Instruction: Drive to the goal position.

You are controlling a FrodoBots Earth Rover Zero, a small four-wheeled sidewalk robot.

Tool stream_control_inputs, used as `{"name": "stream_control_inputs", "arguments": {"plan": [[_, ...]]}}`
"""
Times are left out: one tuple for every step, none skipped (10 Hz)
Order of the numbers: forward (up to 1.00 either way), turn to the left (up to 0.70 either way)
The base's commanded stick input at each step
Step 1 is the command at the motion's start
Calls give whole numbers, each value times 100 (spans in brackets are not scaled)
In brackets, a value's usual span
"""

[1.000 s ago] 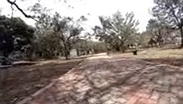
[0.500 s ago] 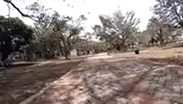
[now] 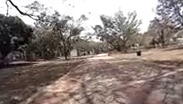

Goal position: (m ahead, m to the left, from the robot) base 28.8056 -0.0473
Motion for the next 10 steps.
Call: {"name": "stream_control_inputs", "arguments": {"plan": [[70, 0], [70, 0], [70, 0], [70, 0], [70, 0], [70, 0], [70, 0], [70, 0], [70, 0], [70, 0]]}}
